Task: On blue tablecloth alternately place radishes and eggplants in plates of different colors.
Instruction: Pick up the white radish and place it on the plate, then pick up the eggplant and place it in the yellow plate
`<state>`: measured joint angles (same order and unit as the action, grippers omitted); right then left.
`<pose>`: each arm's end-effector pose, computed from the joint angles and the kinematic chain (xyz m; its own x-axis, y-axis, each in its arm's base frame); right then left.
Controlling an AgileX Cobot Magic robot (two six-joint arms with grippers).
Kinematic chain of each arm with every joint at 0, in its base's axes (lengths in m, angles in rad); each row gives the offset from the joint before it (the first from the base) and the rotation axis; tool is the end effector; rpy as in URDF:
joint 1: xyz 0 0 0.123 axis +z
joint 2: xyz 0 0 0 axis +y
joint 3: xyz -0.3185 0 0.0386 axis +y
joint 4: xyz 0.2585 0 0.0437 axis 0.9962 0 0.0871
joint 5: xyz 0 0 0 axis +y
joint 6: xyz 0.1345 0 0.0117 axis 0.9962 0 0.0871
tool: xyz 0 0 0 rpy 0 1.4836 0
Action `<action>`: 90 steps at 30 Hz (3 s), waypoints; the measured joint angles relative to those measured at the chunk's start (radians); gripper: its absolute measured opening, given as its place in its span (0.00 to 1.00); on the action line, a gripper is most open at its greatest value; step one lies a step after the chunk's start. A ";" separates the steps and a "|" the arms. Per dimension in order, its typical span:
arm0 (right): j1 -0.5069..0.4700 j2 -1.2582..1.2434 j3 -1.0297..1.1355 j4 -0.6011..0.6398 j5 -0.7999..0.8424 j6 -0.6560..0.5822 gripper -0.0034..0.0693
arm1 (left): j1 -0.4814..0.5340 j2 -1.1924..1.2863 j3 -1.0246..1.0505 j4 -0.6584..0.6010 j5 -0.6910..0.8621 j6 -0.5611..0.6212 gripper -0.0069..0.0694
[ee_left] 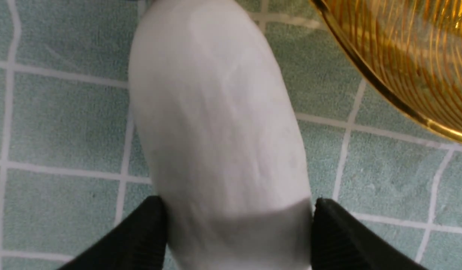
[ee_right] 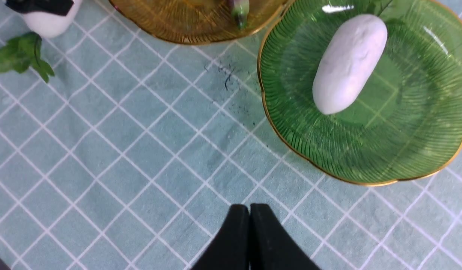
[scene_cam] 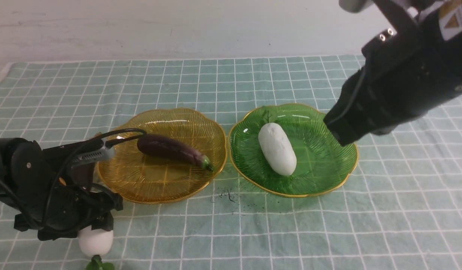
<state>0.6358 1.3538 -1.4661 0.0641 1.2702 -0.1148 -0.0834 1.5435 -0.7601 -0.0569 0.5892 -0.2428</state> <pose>0.2250 0.1763 0.3965 -0.6436 -0.5937 -0.4830 -0.6810 0.7322 0.0075 0.2806 -0.0277 0.1615 -0.9424 -0.2081 -0.2618 -0.1852 0.9766 -0.1098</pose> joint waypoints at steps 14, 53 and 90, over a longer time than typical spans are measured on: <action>0.000 -0.063 0.064 -0.001 -0.001 0.000 0.03 | 0.000 -0.311 -0.015 0.046 0.255 0.008 0.66; 0.000 -0.833 0.578 -0.046 0.009 0.080 0.03 | -0.375 0.615 -1.217 -0.329 0.429 0.179 0.72; 0.000 -0.833 0.588 -0.116 -0.054 0.080 0.03 | 0.151 0.165 -0.623 0.074 0.656 0.094 0.23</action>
<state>0.6358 0.5210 -0.8785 -0.0523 1.2167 -0.0347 0.0676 1.7085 -1.3832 0.0171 1.2455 -0.1486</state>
